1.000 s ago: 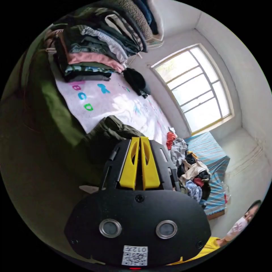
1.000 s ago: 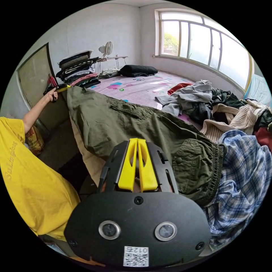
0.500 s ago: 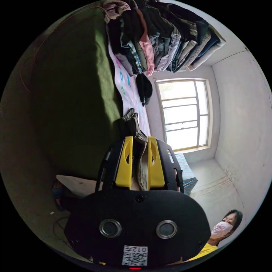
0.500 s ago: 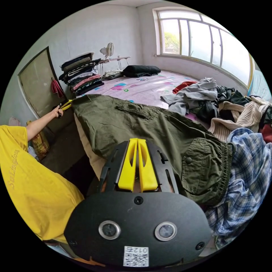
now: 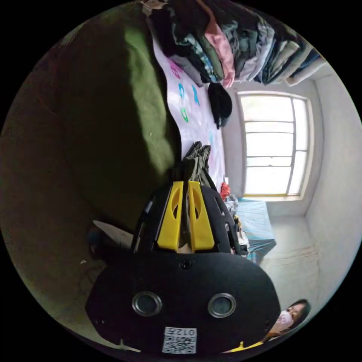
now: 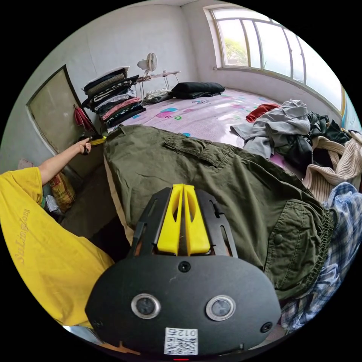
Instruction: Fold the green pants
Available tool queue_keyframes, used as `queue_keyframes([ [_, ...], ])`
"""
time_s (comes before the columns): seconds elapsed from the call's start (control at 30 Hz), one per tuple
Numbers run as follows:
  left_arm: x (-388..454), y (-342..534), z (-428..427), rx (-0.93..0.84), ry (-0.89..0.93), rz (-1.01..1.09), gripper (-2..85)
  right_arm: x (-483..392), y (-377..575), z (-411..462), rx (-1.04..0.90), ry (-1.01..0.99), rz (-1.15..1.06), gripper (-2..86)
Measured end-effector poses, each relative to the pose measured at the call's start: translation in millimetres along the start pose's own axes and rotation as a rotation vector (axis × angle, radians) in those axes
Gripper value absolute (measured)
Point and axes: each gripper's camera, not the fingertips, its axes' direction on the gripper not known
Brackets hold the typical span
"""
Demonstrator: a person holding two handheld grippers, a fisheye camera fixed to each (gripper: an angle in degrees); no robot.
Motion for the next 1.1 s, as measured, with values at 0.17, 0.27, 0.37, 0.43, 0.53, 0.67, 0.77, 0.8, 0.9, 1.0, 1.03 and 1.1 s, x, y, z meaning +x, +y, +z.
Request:
queue_keyframes([
  [0.17,75,61,-44,0.476,-0.292,0.193,0.6,-23,-15,15,-0.023,0.104,-0.045,0.1],
  [0.27,167,72,19,0.271,-0.41,0.544,0.5,-48,-41,32,-0.016,0.166,-0.115,0.1],
  [0.37,245,101,130,-0.058,-0.439,0.873,0.4,-93,-75,65,-0.029,0.333,-0.282,0.1],
  [0.43,274,126,193,-0.174,-0.58,1.01,0.3,-136,-91,109,-0.062,0.584,-0.475,0.0],
  [0.53,284,151,273,-0.211,-0.995,1.107,0.2,-170,-84,180,-0.181,0.929,-0.737,0.0],
  [0.67,268,151,308,-0.146,-1.212,1.059,0.0,-178,-68,211,-0.15,1.051,-0.788,0.1],
  [0.77,271,152,305,-0.087,-1.073,1.006,0.0,-169,-77,202,-0.113,0.942,-0.672,0.2],
  [0.8,275,152,308,-0.094,-1.051,0.987,0.1,-166,-81,200,-0.111,0.922,-0.656,0.2],
  [0.9,304,164,301,0.045,-1.022,0.891,0.5,-156,-88,176,-0.053,0.849,-0.59,0.3],
  [1.0,356,209,299,0.143,-0.84,1.068,1.2,-127,-89,110,0.076,0.723,-0.459,0.9],
  [1.03,367,217,306,0.117,-0.806,1.119,1.5,-108,-86,88,0.077,0.668,-0.451,1.3],
  [1.1,405,246,348,-0.092,-0.648,1.316,2.8,-69,-84,59,0.049,0.564,-0.429,3.0],
])
